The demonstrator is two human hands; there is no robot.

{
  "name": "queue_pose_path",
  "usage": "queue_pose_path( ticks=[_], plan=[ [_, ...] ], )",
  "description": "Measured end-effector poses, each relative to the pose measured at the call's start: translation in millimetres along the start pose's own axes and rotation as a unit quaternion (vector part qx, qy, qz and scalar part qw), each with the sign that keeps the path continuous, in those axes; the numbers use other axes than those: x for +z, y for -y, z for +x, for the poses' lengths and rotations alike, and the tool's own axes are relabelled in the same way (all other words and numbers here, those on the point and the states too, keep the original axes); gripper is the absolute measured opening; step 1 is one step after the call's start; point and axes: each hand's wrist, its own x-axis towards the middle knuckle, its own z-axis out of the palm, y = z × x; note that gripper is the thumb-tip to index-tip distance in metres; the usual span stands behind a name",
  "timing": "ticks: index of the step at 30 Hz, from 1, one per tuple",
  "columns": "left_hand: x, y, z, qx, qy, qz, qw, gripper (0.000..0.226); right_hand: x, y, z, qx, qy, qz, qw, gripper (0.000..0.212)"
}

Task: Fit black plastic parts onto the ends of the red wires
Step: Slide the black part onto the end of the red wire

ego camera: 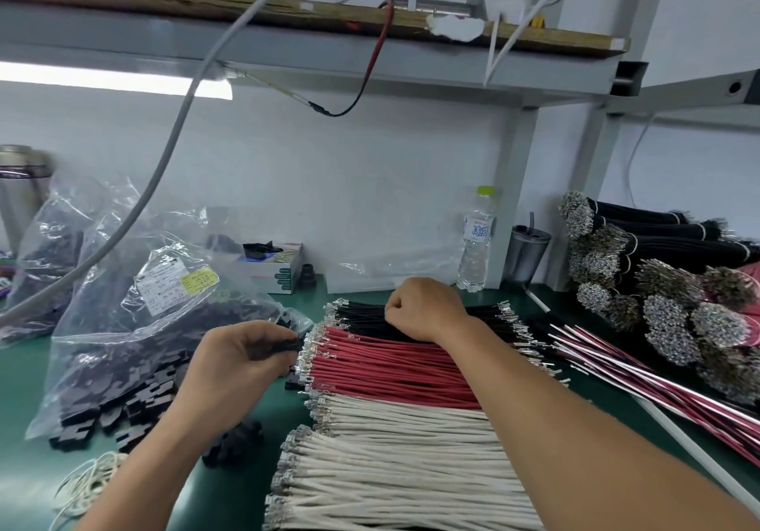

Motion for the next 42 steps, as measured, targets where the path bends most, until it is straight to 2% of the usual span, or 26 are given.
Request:
queue_pose_path(
  ticks=[2,5,8,11,13,17,22,27,30,32,42],
  plan=[
    [0.6,1.3,0.3,0.002,0.004,0.018,1.000,0.033,3.5,0.9,2.8,0.006,0.002,0.015,1.000,0.033],
    [2.1,2.0,0.9,0.007,0.003,0.026,1.000,0.037,11.8,1.2,4.9,0.012,0.045,0.012,0.999,0.041],
    [3.7,2.4,0.6,0.019,0.004,0.030,0.999,0.046,16.0,-0.4,5.9,0.011,0.007,-0.008,1.000,0.025],
    [4.8,3.7,1.2,0.017,-0.005,0.034,0.999,0.038,16.6,1.3,4.1,-0.004,-0.016,-0.012,1.000,0.020],
    [5.6,3.3,0.2,0.018,-0.010,0.039,0.999,0.039,17.7,2.0,3.9,-0.013,-0.005,0.014,1.000,0.026],
    [5.6,4.8,0.5,0.025,-0.020,0.038,0.999,0.033,17.6,-0.6,6.8,-0.014,-0.001,0.003,1.000,0.013],
    [7.1,8.9,3.0,0.037,-0.027,0.034,0.998,0.034,1.9,-2.8,3.3,-0.046,-0.111,0.008,0.993,0.016],
    [8.5,6.8,2.8,0.048,-0.031,0.020,0.998,0.039,-24.1,-0.6,-16.3,-0.151,-0.213,-0.027,0.965,0.045],
    [10.1,2.1,1.4,0.054,-0.027,0.000,0.998,0.031,-27.5,3.8,-49.1,-0.210,-0.321,0.014,0.923,0.033],
    [11.9,-1.1,-0.8,0.054,-0.025,-0.034,0.998,0.031,-20.9,10.4,-73.1,-0.232,-0.360,0.033,0.903,0.021],
    [24.6,-9.9,-7.3,0.061,0.025,-0.074,0.995,0.036,4.5,21.8,-116.7,-0.227,-0.319,0.129,0.911,0.013]
  ],
)
